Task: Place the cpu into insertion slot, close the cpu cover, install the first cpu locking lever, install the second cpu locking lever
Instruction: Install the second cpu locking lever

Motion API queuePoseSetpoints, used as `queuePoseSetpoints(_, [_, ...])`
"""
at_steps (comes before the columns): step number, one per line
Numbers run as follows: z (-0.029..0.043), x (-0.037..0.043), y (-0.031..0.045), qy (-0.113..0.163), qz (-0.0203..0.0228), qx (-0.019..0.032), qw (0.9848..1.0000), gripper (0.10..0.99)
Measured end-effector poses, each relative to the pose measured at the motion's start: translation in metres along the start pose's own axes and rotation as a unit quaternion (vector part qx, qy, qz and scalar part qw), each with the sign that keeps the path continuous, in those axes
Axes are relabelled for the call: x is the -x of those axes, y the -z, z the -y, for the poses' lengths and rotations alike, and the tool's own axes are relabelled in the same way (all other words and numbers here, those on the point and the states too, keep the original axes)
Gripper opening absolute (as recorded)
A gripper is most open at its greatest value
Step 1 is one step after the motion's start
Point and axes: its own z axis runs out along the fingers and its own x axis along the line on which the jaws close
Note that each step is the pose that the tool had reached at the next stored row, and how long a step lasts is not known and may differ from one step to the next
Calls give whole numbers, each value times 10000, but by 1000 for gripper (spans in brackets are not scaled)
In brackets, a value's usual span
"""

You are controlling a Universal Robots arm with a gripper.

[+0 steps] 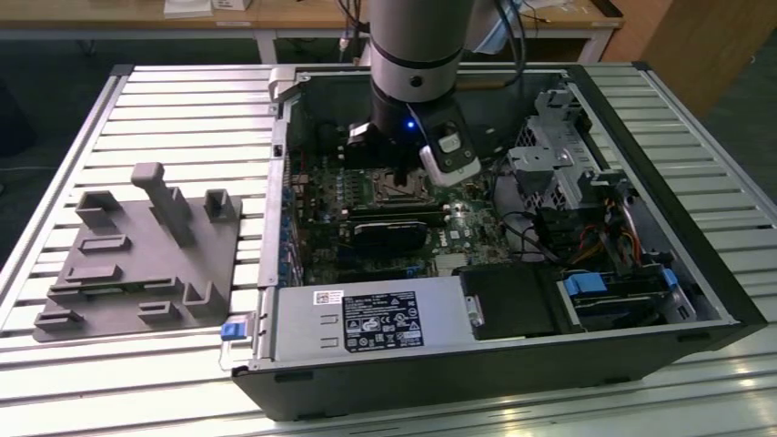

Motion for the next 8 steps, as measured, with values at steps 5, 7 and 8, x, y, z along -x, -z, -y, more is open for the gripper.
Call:
queuePoseSetpoints(5, [19, -39, -39, 0, 0, -3, 10000, 106])
queuePoseSetpoints(7, [28, -44, -75, 1, 0, -2, 10000, 106])
queuePoseSetpoints(8, [32, -44, -92, 1, 0, -2, 10000, 106])
